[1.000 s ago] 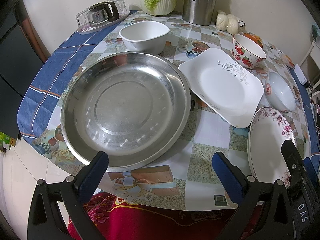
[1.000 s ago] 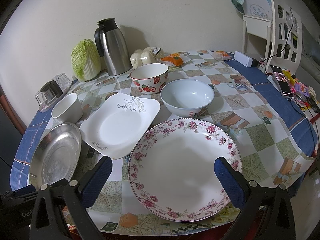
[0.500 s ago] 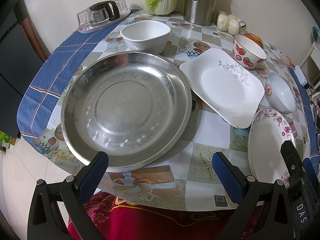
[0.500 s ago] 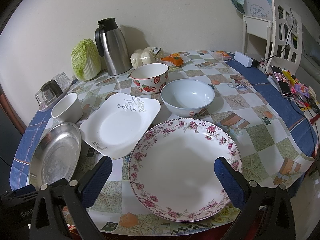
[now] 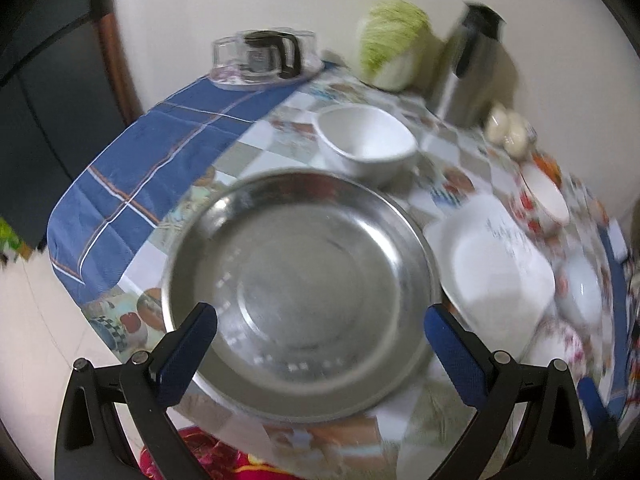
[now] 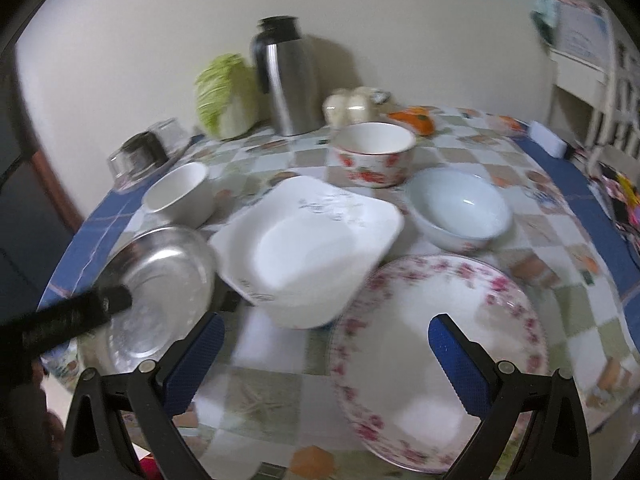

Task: Organize plates and bowls
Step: 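Close the left tool on the steel basin rim while the right tool grips its rim too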

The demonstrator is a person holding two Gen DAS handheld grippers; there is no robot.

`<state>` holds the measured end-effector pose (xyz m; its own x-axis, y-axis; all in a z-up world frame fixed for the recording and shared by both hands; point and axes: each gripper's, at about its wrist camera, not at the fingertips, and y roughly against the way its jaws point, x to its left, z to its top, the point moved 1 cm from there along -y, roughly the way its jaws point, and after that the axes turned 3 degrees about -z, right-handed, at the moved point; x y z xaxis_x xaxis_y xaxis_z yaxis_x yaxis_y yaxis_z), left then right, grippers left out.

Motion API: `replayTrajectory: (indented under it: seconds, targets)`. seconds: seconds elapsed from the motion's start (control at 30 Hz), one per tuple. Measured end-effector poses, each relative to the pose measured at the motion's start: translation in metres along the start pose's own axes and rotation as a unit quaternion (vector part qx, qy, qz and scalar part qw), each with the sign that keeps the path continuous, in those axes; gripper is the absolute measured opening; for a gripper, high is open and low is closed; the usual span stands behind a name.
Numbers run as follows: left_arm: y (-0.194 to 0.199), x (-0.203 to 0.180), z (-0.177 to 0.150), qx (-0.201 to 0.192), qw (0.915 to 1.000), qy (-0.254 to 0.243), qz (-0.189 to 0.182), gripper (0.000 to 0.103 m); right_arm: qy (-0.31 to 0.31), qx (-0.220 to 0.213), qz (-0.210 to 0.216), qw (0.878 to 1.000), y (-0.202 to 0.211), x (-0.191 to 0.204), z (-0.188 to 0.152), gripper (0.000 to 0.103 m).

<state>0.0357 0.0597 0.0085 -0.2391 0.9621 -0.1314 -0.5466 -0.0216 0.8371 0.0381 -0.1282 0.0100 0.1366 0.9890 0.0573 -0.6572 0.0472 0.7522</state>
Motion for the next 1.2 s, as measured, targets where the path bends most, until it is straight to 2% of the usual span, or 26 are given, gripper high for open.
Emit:
replayTrajectory:
  seconds: [0.13, 0.3, 0.4, 0.5, 0.63, 0.67, 0.73, 0.83, 0.97, 1.07, 1.2]
  targets:
    - [-0.009, 0.023, 0.012, -0.015, 0.9988, 0.047, -0.002, 0.103, 0.026, 0.007, 0.024, 0.999, -0.010, 0.020, 0.001, 0.103]
    - [-0.025, 0.046, 0.018, 0.016, 0.9974, 0.068, -0.013, 0.103, 0.048, 0.032, 0.040, 0.997, -0.027, 0.039, -0.002, 0.103]
    - [-0.030, 0.057, 0.018, 0.014, 0.9974, 0.065, 0.030, 0.103, 0.049, 0.054, 0.055, 0.996, -0.037, 0.049, -0.005, 0.103]
    - [-0.037, 0.066, 0.018, 0.013, 0.9968, 0.056, 0.056, 0.103, 0.035, 0.078, 0.081, 0.993, -0.048, 0.055, -0.008, 0.095]
    - [-0.053, 0.079, 0.018, 0.036, 0.9963, 0.064, 0.043, 0.101, 0.022, 0.104, 0.102, 0.989, -0.062, 0.065, -0.011, 0.084]
    - [-0.055, 0.081, 0.017, 0.041, 0.9961, 0.064, 0.046, 0.100, 0.022, 0.110, 0.105, 0.988, -0.065, 0.068, -0.011, 0.080]
    - [-0.060, 0.085, 0.016, 0.047, 0.9954, 0.065, 0.051, 0.085, 0.024, 0.119, 0.108, 0.987, -0.072, 0.074, -0.012, 0.079]
    - [-0.069, 0.092, 0.016, 0.058, 0.9943, 0.071, 0.054, 0.077, 0.024, 0.129, 0.106, 0.986, -0.080, 0.081, -0.012, 0.077]
    - [-0.078, 0.099, 0.016, 0.065, 0.9934, 0.076, 0.056, 0.064, 0.021, 0.149, 0.107, 0.983, -0.092, 0.085, -0.011, 0.054]
    - [-0.084, 0.102, 0.019, 0.068, 0.9927, 0.079, 0.062, 0.054, 0.026, 0.145, 0.102, 0.984, -0.095, 0.088, -0.009, 0.037]
    - [-0.092, 0.106, 0.022, 0.069, 0.9914, 0.078, 0.079, 0.042, 0.018, 0.154, 0.128, 0.980, -0.098, 0.090, -0.008, 0.020]
